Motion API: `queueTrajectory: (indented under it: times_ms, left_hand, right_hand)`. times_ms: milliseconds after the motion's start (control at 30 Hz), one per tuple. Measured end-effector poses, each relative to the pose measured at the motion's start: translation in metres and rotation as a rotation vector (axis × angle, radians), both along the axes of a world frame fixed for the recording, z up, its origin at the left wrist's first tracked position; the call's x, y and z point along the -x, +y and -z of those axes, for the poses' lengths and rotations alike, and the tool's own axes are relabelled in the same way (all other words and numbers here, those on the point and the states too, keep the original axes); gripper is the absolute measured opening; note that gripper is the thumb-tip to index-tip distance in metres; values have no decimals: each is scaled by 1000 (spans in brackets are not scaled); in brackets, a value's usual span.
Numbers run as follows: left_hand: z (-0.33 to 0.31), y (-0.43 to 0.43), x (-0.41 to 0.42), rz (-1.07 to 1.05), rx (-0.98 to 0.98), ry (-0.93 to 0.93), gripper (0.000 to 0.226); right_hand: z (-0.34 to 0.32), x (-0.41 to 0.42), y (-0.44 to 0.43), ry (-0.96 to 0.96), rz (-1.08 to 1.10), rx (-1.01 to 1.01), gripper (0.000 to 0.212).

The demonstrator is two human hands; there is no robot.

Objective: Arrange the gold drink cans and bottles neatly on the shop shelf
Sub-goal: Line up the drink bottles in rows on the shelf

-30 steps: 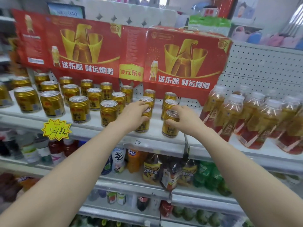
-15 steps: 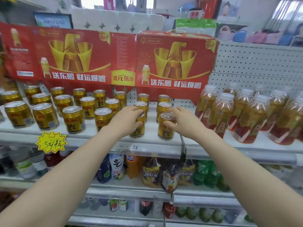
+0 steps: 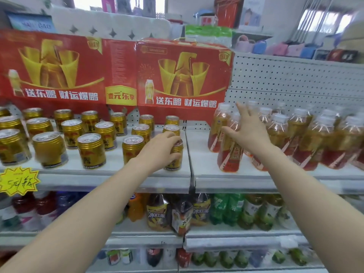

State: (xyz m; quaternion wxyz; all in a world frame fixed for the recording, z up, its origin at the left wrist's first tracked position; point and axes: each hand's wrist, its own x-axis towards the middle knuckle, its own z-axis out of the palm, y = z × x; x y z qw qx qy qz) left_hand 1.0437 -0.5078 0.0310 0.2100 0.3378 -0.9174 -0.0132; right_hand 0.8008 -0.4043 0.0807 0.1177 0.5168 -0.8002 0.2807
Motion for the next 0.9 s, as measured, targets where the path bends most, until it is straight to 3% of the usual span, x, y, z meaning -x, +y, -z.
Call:
queueTrajectory:
  times_ms: [100, 333, 467, 567, 667, 767, 833, 900]
  left_hand:
    - [-4, -2, 8, -61, -20, -4, 53]
    - [-11, 0, 25, -186, -53, -58, 44]
    - [-10, 10, 44, -206, 48, -35, 47]
    - [-10, 30, 80, -135, 24, 115, 64]
    - [-5, 54, 122, -66, -186, 229, 84]
    - [11, 68, 152, 25, -438, 407, 85]
    - [21, 70, 164, -13, -472, 483, 84]
    - [26, 73, 172, -72, -478, 520, 85]
  right_hand:
    - [5, 6, -3, 16, -55, 22, 69]
    - [11, 13, -6, 103, -100, 71, 66]
    - [9, 25, 1, 134, -164, 50, 66]
    - [8, 47, 16, 129, -235, 259, 55]
    - [10, 84, 35, 245, -145, 540, 46]
    - [23, 115, 52, 109, -40, 554, 60]
    - [33, 127, 58, -92, -53, 454, 80]
    - [41, 131, 59, -161, -70, 336, 96]
